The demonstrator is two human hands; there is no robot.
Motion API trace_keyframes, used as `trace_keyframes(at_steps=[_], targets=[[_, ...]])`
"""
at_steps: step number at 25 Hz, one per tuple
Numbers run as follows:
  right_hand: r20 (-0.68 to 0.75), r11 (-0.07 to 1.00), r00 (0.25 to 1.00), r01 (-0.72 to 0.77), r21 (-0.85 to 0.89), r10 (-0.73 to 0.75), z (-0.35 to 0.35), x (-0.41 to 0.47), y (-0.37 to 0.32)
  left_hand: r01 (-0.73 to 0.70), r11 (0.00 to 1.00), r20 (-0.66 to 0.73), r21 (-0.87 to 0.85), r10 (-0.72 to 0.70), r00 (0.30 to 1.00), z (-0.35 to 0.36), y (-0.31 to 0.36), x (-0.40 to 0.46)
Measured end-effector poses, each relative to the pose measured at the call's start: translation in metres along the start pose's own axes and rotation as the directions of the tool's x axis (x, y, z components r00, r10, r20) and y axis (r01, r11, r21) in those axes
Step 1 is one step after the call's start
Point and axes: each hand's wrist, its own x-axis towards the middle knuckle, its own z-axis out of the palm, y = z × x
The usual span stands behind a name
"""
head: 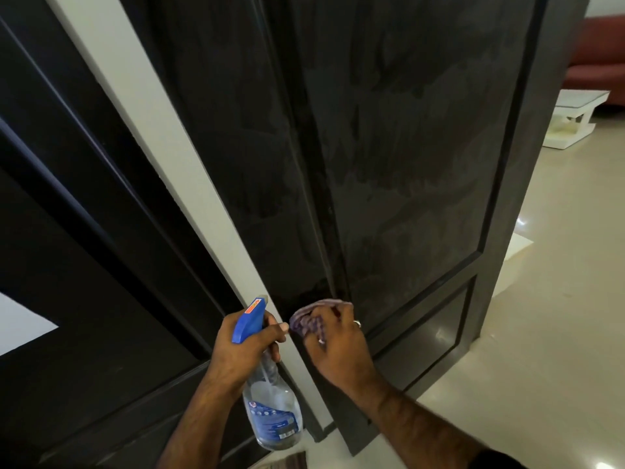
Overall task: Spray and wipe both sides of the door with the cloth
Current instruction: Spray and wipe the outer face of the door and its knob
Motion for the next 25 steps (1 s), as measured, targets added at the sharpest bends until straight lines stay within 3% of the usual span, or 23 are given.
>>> trace_keyframes(at_steps=[1,2,3,4,5,6,8,10,12,13,14,15,16,17,18,20,23,25], targets=[[0.037,0.965,0.985,-0.17,0.198,0.166,-0.003,0.007,0.0,0.003,1.0,-0.006,-0.009,-0.003,1.0,-0.002,0.001,-0.002],[0.131,0.841,0.939,-0.344,0.418,0.319,-0.008,0.014,-0.001,0.008,1.0,-0.013,-0.021,-0.009,1.0,-0.003,0.0,-0.004],[0.29,0.563,0.841,-0.525,0.638,0.456,-0.012,0.019,-0.004,0.012,1.0,-0.016,-0.029,-0.012,1.0,-0.004,0.0,-0.006],[0.477,0.19,0.71,-0.639,0.745,0.517,-0.014,0.021,-0.006,0.011,1.0,-0.019,-0.025,-0.011,1.0,-0.005,-0.001,-0.008],[0.63,-0.115,0.596,-0.675,0.729,0.498,-0.016,0.016,-0.01,0.008,1.0,-0.021,-0.016,-0.008,1.0,-0.004,0.0,-0.01],[0.721,-0.299,0.53,-0.671,0.679,0.447,-0.015,0.009,-0.014,0.006,1.0,-0.03,-0.01,-0.006,1.0,-0.003,0.0,-0.012],[0.801,-0.424,0.484,-0.68,0.598,0.353,-0.009,-0.002,-0.019,0.003,1.0,-0.04,-0.004,-0.003,0.999,-0.002,0.001,-0.013],[0.808,-0.409,0.477,-0.698,0.588,0.347,-0.009,-0.003,-0.019,0.014,1.0,-0.032,-0.004,-0.015,0.999,-0.003,0.0,-0.013],[0.716,-0.244,0.55,-0.693,0.679,0.431,-0.018,0.007,-0.013,0.027,1.0,-0.04,-0.003,-0.027,0.999,-0.004,-0.002,-0.011],[0.623,-0.073,0.612,-0.683,0.727,0.487,-0.023,0.014,-0.011,0.035,0.999,-0.043,-0.002,-0.035,0.998,-0.004,-0.003,-0.011],[0.484,0.204,0.712,-0.646,0.735,0.509,-0.026,0.018,-0.011,0.04,0.999,-0.046,-0.004,-0.041,0.998,-0.003,-0.005,-0.009],[0.322,0.553,0.835,-0.539,0.635,0.446,-0.027,0.018,-0.013,0.043,0.999,-0.05,-0.011,-0.044,0.998,-0.002,-0.006,-0.008],[0.18,0.844,0.937,-0.349,0.407,0.3,-0.021,0.012,-0.011,0.044,0.999,-0.055,-0.018,-0.045,0.997,-0.002,-0.007,-0.006],[0.086,0.986,0.991,-0.111,0.128,0.1,-0.015,0.006,-0.011,0.042,0.999,-0.057,-0.026,-0.044,0.997,-0.001,-0.007,-0.004],[0.079,0.99,0.994,0.088,-0.11,-0.08,-0.01,0.0,-0.011,0.041,0.999,-0.061,-0.033,-0.043,0.997,-0.001,-0.006,-0.001],[0.203,0.861,0.941,0.332,-0.384,-0.273,-0.007,-0.008,-0.006,0.042,0.998,-0.053,-0.05,-0.045,0.998,0.001,-0.003,0.005],[0.38,0.638,0.837,0.547,-0.543,-0.394,-0.007,-0.009,0.007,0.033,0.997,-0.06,-0.064,-0.037,0.998,0.006,-0.002,0.012],[0.431,0.507,0.753,0.656,-0.559,-0.498,-0.01,-0.011,0.018,0.036,0.996,-0.051,-0.085,-0.041,0.998,0.01,-0.002,0.013]])
